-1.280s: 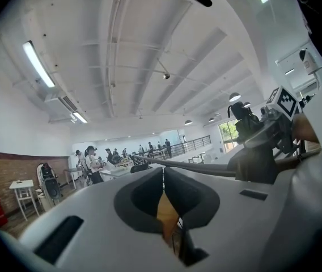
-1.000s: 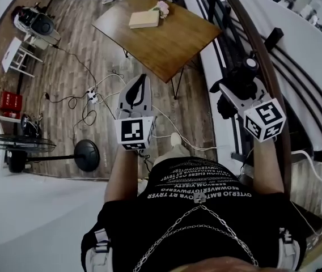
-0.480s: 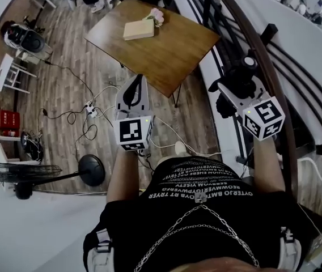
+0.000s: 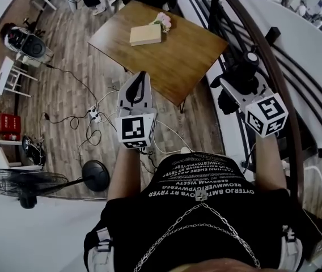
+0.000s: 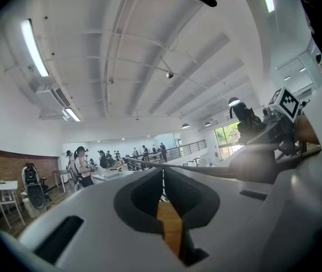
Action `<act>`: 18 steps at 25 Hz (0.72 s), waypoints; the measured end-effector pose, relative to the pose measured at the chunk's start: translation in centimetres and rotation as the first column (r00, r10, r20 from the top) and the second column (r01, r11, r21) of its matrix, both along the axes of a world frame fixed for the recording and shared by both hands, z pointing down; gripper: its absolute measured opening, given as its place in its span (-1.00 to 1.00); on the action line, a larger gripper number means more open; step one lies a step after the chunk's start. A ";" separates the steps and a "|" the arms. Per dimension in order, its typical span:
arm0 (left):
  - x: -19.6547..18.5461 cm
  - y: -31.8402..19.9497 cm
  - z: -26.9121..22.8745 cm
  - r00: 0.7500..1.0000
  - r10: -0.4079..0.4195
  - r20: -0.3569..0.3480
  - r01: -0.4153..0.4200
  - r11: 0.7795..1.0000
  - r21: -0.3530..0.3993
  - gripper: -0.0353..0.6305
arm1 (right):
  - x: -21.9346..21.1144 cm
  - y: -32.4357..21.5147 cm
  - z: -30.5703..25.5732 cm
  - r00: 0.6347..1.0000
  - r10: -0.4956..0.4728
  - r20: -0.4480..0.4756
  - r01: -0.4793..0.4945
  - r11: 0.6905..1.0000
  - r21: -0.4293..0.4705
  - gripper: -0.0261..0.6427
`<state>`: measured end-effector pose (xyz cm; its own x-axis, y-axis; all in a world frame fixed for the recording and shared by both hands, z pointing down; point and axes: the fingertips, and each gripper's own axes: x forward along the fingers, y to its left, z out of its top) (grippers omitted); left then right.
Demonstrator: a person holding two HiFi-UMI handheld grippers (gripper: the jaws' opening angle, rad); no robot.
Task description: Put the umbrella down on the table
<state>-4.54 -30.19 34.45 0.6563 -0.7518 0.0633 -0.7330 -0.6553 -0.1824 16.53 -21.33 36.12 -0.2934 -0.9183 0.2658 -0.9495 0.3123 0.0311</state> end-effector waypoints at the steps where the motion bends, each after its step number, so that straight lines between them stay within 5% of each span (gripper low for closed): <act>1: 0.0 -0.4 0.1 1.000 0.002 -0.004 -0.002 1.000 -0.001 -0.80 | -0.2 -0.5 0.2 1.000 -0.001 0.001 0.001 1.000 0.000 -0.18; 18: -1.0 -4.2 0.4 1.000 -0.030 0.006 0.030 0.999 -0.018 -0.80 | -2.1 -5.9 1.8 0.998 -0.061 0.030 0.062 0.997 -0.040 -0.18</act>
